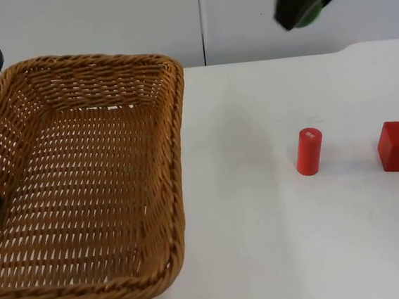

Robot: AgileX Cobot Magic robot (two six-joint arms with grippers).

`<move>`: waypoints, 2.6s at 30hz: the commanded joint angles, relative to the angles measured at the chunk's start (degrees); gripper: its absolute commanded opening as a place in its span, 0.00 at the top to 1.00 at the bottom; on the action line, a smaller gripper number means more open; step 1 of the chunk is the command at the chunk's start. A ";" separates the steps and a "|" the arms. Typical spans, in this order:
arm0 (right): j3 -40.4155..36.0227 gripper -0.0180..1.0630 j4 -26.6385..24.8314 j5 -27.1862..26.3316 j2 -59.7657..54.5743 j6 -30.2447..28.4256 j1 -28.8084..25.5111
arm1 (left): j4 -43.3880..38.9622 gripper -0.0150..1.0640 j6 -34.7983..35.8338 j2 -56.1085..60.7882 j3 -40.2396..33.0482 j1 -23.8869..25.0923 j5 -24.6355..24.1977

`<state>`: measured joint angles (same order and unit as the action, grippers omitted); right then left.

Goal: Pick up the basket with the left hand and place the object to the left of the red cylinder into the basket with the right hand.

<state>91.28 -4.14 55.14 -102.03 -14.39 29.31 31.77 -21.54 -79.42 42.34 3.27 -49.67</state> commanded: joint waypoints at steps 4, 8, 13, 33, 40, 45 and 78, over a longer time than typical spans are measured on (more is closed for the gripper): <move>0.25 0.99 -0.23 -2.44 0.69 0.03 6.93 | 1.71 0.99 -0.24 0.55 -0.07 0.19 0.02; 0.25 0.99 -0.45 -6.35 0.69 0.03 11.71 | 1.71 0.99 -0.24 0.55 -0.07 0.19 -0.10; 0.25 0.99 -0.68 -14.94 -0.74 0.03 16.66 | 1.71 0.99 -0.24 0.55 -0.07 0.19 -0.19; 0.25 0.44 -4.13 -24.33 -13.65 -0.03 18.07 | 1.71 0.99 -0.35 0.55 -0.07 0.19 -0.41; 0.34 0.31 -3.84 -25.02 -11.65 -0.03 18.07 | 1.71 0.99 -0.72 0.55 -0.07 0.19 -0.33; 0.34 0.31 -2.71 -22.62 -7.25 -0.16 17.95 | 1.71 0.99 -0.72 0.55 -0.07 0.19 -0.33; -41.61 0.31 20.94 -10.25 55.06 27.37 17.71 | 1.86 0.99 -0.67 0.55 -0.07 0.19 0.30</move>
<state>50.71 16.44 45.29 -48.97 12.61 46.99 31.77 -21.99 -79.42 42.20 3.27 -49.78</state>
